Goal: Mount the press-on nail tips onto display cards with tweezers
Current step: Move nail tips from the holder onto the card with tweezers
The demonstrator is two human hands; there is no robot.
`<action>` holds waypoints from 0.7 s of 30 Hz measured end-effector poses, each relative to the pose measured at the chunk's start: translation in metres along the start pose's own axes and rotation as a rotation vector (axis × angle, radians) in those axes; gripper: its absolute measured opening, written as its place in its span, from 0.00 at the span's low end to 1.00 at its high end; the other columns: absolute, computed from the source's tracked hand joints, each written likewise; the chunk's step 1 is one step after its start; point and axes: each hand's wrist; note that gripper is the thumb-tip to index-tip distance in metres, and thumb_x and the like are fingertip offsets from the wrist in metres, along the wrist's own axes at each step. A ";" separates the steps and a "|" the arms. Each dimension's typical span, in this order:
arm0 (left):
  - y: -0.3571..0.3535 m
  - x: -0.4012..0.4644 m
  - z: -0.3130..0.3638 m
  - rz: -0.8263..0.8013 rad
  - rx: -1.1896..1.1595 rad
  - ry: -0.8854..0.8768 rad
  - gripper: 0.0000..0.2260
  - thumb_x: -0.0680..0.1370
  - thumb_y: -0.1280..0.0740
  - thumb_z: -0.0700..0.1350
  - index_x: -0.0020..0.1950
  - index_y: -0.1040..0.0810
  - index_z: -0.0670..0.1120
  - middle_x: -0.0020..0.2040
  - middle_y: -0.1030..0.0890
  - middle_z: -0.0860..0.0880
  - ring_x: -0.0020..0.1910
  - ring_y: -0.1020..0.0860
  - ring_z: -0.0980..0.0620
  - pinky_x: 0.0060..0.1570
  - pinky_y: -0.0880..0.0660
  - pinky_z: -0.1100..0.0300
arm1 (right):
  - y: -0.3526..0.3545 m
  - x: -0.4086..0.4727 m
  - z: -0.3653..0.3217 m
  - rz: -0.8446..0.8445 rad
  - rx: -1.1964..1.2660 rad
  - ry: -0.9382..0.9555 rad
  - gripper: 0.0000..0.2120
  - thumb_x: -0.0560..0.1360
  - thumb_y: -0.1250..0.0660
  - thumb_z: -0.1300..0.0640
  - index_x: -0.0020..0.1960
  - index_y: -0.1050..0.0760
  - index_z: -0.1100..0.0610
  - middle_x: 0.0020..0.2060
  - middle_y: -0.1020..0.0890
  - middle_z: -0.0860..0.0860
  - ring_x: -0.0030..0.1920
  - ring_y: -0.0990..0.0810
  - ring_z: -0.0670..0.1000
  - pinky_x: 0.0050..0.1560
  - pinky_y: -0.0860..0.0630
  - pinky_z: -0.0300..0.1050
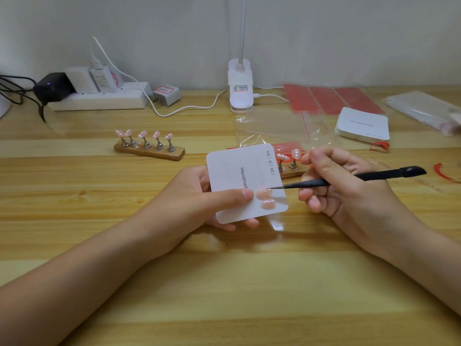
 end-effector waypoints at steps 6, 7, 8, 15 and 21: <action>0.001 0.000 0.000 0.004 -0.012 0.000 0.07 0.68 0.31 0.42 0.44 0.16 0.51 0.44 0.15 0.48 0.36 0.16 0.50 0.27 0.26 0.68 | -0.001 -0.001 0.001 -0.004 -0.006 0.030 0.08 0.65 0.35 0.53 0.37 0.25 0.58 0.23 0.25 0.51 0.23 0.24 0.47 0.22 0.29 0.33; 0.000 -0.001 -0.001 0.003 -0.011 -0.001 0.08 0.68 0.31 0.42 0.44 0.16 0.51 0.44 0.15 0.48 0.36 0.16 0.50 0.27 0.26 0.68 | -0.001 -0.001 0.001 -0.007 -0.010 0.039 0.07 0.65 0.35 0.53 0.37 0.25 0.57 0.23 0.25 0.51 0.23 0.24 0.47 0.22 0.29 0.34; 0.000 -0.001 -0.001 0.001 -0.010 -0.003 0.08 0.68 0.31 0.42 0.44 0.16 0.52 0.44 0.15 0.48 0.36 0.16 0.50 0.27 0.26 0.68 | -0.001 -0.002 0.001 -0.010 -0.015 0.050 0.08 0.64 0.34 0.53 0.37 0.25 0.58 0.23 0.25 0.51 0.23 0.24 0.47 0.22 0.29 0.34; 0.000 -0.001 0.000 0.007 -0.031 -0.002 0.08 0.68 0.31 0.41 0.45 0.17 0.49 0.44 0.15 0.47 0.35 0.17 0.49 0.27 0.26 0.67 | 0.000 -0.002 0.001 -0.025 -0.069 0.135 0.08 0.66 0.35 0.53 0.39 0.26 0.59 0.24 0.24 0.51 0.24 0.23 0.47 0.23 0.28 0.34; 0.000 -0.002 -0.001 0.018 -0.024 -0.007 0.08 0.68 0.31 0.41 0.45 0.17 0.49 0.44 0.15 0.47 0.35 0.17 0.49 0.27 0.26 0.67 | 0.001 -0.003 0.002 -0.059 -0.158 0.238 0.08 0.70 0.33 0.52 0.39 0.25 0.57 0.25 0.22 0.52 0.23 0.24 0.47 0.25 0.28 0.34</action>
Point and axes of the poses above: each hand's wrist, its own x-axis towards the middle knuckle, its own y-axis out of the back of the hand, z = x × y
